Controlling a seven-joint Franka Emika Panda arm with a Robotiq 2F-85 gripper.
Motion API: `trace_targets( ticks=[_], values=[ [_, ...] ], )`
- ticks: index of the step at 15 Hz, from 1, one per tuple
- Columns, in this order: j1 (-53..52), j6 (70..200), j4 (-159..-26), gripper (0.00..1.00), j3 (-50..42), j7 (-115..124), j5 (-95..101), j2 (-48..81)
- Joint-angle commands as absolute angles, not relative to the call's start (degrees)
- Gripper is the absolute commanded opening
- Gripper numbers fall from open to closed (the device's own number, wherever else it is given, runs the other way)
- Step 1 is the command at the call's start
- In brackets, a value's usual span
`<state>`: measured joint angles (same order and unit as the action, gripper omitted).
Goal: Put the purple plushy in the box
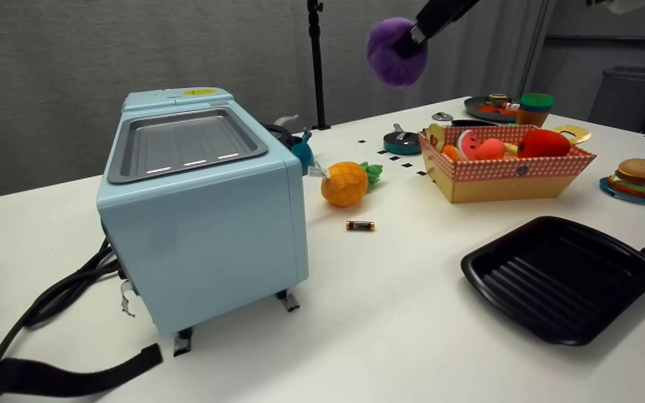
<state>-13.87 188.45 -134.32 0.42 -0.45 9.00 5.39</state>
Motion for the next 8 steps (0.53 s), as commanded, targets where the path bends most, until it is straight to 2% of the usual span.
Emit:
trace_targets(
  ticks=[1, 2, 3, 8],
  values=[
    [-14.7, 192.4, -139.8, 0.04, -3.8, 1.1, 6.5, -1.1],
    [-14.3, 192.7, -140.5, 0.04, -4.1, 1.3, 5.4, -2.1],
    [-10.0, 192.2, -140.9, 0.04, -0.5, 1.5, 4.4, -3.3],
    [-7.4, 188.6, -142.0, 0.04, 0.3, 3.7, -0.4, -8.6]
  ],
)
